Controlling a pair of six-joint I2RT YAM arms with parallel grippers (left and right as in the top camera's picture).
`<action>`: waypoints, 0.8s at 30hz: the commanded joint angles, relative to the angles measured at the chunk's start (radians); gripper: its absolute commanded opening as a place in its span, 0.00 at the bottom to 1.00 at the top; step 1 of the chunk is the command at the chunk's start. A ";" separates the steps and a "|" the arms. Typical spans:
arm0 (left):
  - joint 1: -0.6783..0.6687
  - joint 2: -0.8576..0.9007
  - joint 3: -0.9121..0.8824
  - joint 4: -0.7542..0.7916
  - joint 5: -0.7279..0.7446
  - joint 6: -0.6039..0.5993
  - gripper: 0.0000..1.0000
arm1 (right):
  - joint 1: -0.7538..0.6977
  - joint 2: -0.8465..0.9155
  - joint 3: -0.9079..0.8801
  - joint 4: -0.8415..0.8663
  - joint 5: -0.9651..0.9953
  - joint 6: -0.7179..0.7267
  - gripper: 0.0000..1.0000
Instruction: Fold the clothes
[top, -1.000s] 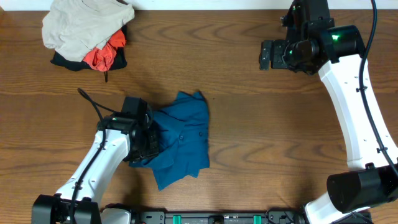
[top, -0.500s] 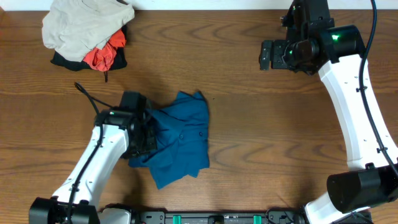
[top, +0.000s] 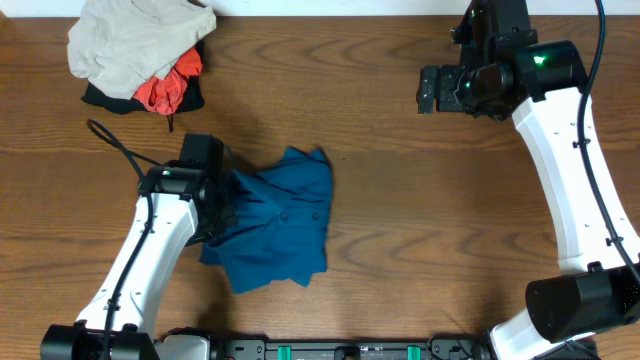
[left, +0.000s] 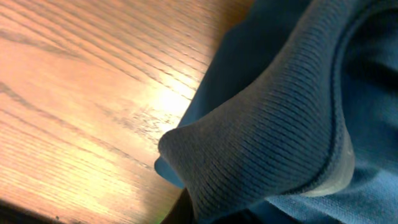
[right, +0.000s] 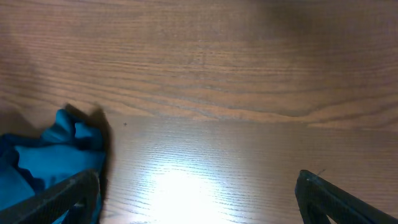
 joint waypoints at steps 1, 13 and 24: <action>0.018 0.004 0.021 -0.005 -0.047 -0.022 0.06 | 0.002 0.001 0.001 -0.004 0.004 -0.014 0.98; 0.025 0.057 0.020 0.019 -0.226 -0.085 0.46 | 0.002 0.001 0.001 -0.016 0.004 -0.015 0.98; 0.013 0.006 0.103 -0.057 -0.226 -0.114 0.66 | 0.002 0.001 0.001 -0.033 0.031 -0.041 0.98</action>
